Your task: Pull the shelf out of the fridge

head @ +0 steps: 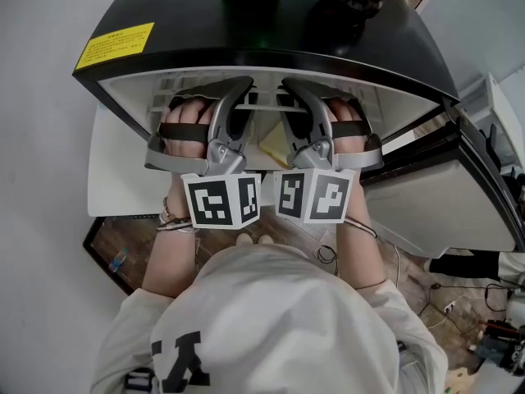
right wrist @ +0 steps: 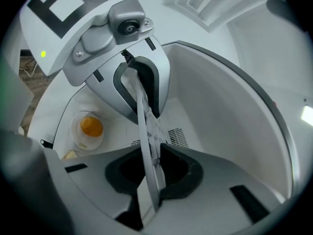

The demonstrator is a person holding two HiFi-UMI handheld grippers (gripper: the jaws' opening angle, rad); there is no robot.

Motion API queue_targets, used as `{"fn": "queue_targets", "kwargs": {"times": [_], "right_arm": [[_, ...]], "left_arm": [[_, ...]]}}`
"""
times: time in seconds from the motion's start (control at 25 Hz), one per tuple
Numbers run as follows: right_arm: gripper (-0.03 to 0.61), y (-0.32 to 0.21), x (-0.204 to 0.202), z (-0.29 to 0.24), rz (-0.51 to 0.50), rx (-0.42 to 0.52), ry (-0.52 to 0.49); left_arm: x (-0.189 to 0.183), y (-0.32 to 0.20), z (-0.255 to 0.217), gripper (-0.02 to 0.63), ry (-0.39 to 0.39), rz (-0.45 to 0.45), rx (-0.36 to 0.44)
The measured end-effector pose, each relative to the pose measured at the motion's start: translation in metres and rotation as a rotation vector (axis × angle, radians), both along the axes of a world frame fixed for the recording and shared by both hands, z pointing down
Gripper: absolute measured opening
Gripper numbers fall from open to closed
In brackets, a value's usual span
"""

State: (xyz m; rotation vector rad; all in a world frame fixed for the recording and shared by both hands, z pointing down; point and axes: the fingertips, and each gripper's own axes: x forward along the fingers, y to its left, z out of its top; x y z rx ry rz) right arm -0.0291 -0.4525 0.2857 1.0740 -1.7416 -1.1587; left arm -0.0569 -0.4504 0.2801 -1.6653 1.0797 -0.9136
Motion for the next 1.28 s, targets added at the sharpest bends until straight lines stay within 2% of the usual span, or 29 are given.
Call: {"fn": "queue_targets", "kwargs": {"times": [0.52,1.28], "right_arm": [[0.074,0.019,0.001,0.000,0.004,0.018,-0.013],[0.075,0.070,-0.002,0.000,-0.010,0.022,-0.012]], "left_arm": [[0.001,0.019,0.001,0.074,-0.006,0.010,0.004],[-0.002,0.067,0.003,0.074,0.001,-0.008,-0.039]]}}
